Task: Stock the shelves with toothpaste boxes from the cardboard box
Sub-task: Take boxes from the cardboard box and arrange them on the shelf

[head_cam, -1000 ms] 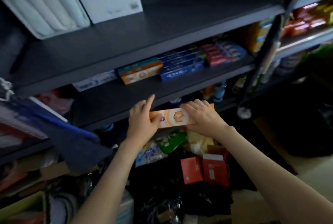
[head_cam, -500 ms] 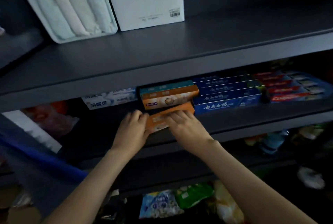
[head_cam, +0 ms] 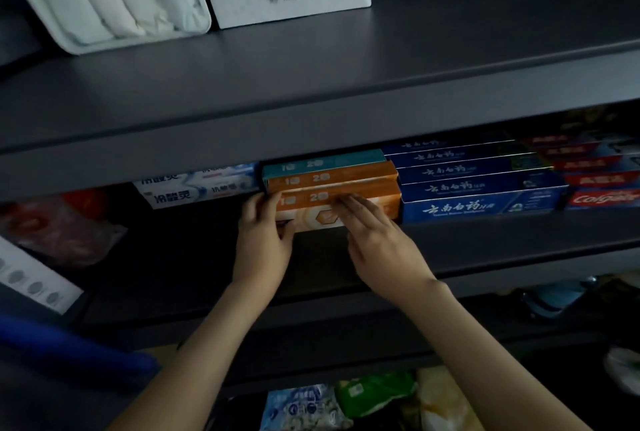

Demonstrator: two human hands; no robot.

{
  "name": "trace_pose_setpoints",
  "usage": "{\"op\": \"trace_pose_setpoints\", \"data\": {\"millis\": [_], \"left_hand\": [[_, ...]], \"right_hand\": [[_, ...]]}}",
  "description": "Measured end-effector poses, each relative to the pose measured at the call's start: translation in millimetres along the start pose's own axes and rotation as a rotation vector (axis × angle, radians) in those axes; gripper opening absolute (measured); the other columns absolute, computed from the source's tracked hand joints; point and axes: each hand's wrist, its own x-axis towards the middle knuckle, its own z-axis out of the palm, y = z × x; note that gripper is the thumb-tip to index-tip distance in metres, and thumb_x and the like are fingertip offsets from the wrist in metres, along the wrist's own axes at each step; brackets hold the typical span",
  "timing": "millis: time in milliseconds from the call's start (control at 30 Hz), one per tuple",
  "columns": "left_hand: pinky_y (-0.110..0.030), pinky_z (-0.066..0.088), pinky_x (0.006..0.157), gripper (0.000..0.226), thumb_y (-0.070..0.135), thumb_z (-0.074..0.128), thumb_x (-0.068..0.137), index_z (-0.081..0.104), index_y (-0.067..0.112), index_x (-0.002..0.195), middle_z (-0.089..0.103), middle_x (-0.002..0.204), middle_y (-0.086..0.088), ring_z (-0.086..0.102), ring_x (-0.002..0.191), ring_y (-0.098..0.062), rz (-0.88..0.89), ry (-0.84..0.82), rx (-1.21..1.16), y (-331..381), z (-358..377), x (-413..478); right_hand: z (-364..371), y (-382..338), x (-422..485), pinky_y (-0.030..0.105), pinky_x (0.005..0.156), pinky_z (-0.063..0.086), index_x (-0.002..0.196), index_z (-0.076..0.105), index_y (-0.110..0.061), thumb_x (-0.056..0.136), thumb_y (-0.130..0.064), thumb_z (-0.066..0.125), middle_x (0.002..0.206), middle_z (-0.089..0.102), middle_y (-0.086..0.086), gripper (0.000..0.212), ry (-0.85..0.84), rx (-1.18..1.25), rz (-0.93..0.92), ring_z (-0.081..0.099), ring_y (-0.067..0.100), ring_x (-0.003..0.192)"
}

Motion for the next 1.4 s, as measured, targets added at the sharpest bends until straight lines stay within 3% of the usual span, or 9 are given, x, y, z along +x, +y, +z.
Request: {"op": "trace_pose_setpoints", "data": {"millis": [167, 333, 433, 567, 700, 833, 1033, 1200, 1400], "left_hand": [[-0.032, 0.039, 0.105, 0.056, 0.017, 0.059, 0.092, 0.039, 0.016, 0.144, 0.029, 0.150, -0.008, 0.042, 0.132, -0.025, 0.005, -0.046, -0.006, 4, 1, 9], [-0.040, 0.023, 0.115, 0.071, 0.018, 0.057, 0.093, 0.019, 0.023, 0.152, 0.006, 0.159, -0.010, 0.011, 0.145, -0.030, 0.006, -0.077, 0.090, 15, 1, -10], [-0.045, 0.035, 0.110, 0.060, 0.011, 0.063, 0.087, 0.042, 0.015, 0.143, 0.029, 0.151, -0.014, 0.029, 0.138, -0.032, 0.169, 0.005, 0.002, 38, 8, -47], [-0.029, 0.032, 0.110, 0.043, 0.016, 0.045, 0.089, 0.051, 0.006, 0.131, 0.047, 0.136, -0.012, 0.040, 0.127, -0.021, 0.330, -0.105, -0.238, 92, 35, -133], [-0.023, 0.035, 0.104, 0.044, 0.023, 0.040, 0.091, 0.051, 0.006, 0.131, 0.053, 0.131, -0.009, 0.048, 0.123, -0.019, 0.374, -0.452, -0.418, 149, 66, -231], [-0.018, 0.039, 0.091, 0.039, 0.027, 0.046, 0.096, 0.050, 0.012, 0.132, 0.056, 0.127, -0.004, 0.053, 0.115, -0.016, 0.388, -0.773, -0.418, 204, 102, -337], [-0.024, 0.037, 0.098, 0.042, 0.021, 0.046, 0.098, 0.043, 0.014, 0.139, 0.047, 0.136, -0.003, 0.047, 0.124, -0.018, 0.647, -1.329, -0.320, 271, 160, -517], [-0.031, 0.036, 0.102, 0.050, 0.022, 0.045, 0.099, 0.031, 0.016, 0.146, 0.036, 0.145, -0.002, 0.039, 0.130, -0.020, 0.785, -1.549, -0.148, 292, 208, -637], [-0.036, 0.033, 0.107, 0.055, 0.023, 0.045, 0.099, 0.023, 0.019, 0.149, 0.030, 0.149, -0.005, 0.031, 0.134, -0.022, 0.856, -1.707, 0.024, 275, 267, -723]], "right_hand": [[-7, 5, 8, 0.031, 0.116, 0.025, 0.152, 0.014, -0.023, 0.096, -0.014, 0.046, 0.159, 0.012, -0.006, 0.065, -0.075, 0.078, 0.071, 0.003, 0.009, 0.146], [-4, -2, 2, 0.034, 0.120, 0.012, 0.152, 0.015, -0.017, 0.095, -0.014, 0.047, 0.159, 0.008, 0.000, 0.065, -0.042, 0.074, 0.054, -0.007, 0.008, 0.143], [-7, -5, -30, 0.033, 0.115, 0.013, 0.147, 0.031, -0.011, 0.091, -0.010, 0.051, 0.155, 0.025, 0.008, 0.060, 0.063, 0.084, 0.045, 0.012, 0.019, 0.146], [-20, 3, -119, 0.034, 0.108, 0.032, 0.134, 0.049, -0.004, 0.085, -0.014, 0.043, 0.134, 0.052, 0.012, 0.051, 0.176, 0.097, 0.162, 0.042, 0.023, 0.124], [-37, 14, -262, 0.035, 0.099, 0.037, 0.131, 0.052, -0.005, 0.088, -0.014, 0.043, 0.125, 0.055, 0.009, 0.044, 0.202, 0.114, 0.467, 0.046, 0.023, 0.116], [-39, 14, -430, 0.034, 0.098, 0.038, 0.129, 0.052, -0.004, 0.090, -0.017, 0.044, 0.123, 0.056, 0.010, 0.041, 0.130, 0.113, 0.810, 0.047, 0.023, 0.113], [-15, -12, -669, 0.035, 0.086, 0.047, 0.125, 0.056, -0.002, 0.082, 0.001, 0.063, 0.113, 0.061, 0.014, 0.044, 0.085, 0.179, 1.450, 0.059, 0.031, 0.102], [17, -31, -807, 0.037, 0.107, 0.030, 0.143, 0.035, -0.006, 0.092, -0.015, 0.054, 0.141, 0.043, 0.013, 0.055, -0.047, 0.208, 1.915, 0.039, 0.028, 0.130], [62, 11, -917, 0.039, 0.111, 0.028, 0.145, 0.029, -0.005, 0.088, -0.011, 0.054, 0.147, 0.035, 0.017, 0.063, -0.023, 0.350, 2.083, 0.031, 0.031, 0.136]]}}
